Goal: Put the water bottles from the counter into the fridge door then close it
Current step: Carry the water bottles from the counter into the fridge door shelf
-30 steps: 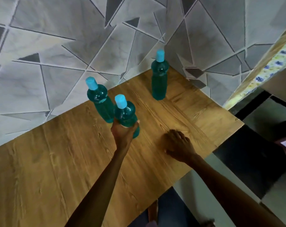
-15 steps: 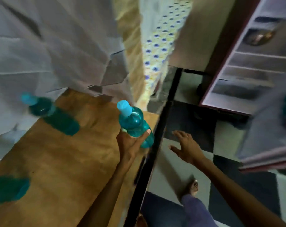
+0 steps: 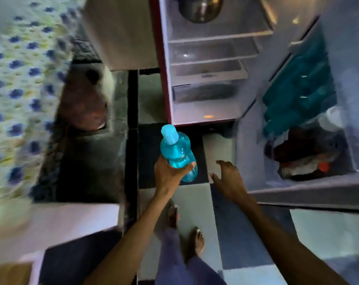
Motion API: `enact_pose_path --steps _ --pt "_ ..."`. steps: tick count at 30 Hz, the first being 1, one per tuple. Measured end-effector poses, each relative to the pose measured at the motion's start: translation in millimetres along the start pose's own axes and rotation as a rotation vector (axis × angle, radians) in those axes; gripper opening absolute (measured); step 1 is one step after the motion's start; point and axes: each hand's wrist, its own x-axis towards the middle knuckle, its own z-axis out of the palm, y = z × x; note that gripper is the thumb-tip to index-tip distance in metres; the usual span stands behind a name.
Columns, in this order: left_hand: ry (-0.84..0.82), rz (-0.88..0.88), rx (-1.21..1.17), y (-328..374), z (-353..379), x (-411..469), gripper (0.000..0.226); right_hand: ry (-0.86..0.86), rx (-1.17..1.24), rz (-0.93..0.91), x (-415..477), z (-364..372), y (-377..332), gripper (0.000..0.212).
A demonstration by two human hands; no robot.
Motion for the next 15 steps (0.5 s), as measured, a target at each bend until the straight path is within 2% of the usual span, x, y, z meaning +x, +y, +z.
enact_pose_path --steps 5,6,10,15 --pt "-0.193 0.068 0.023 -48 123 124 0.047 0.101 0.058 0.242 115 40 69 0.054" --pt "-0.240 0.064 0.028 -57 148 145 0.048 0.125 0.067 0.292 134 48 82 0.054" --pt "-0.344 0.010 -0.025 -89 246 218 0.078 0.194 0.012 0.392 204 74 133 0.056" --pt "-0.473 0.018 -0.081 -109 362 276 0.068 0.230 0.058 0.579 257 118 179 0.059"
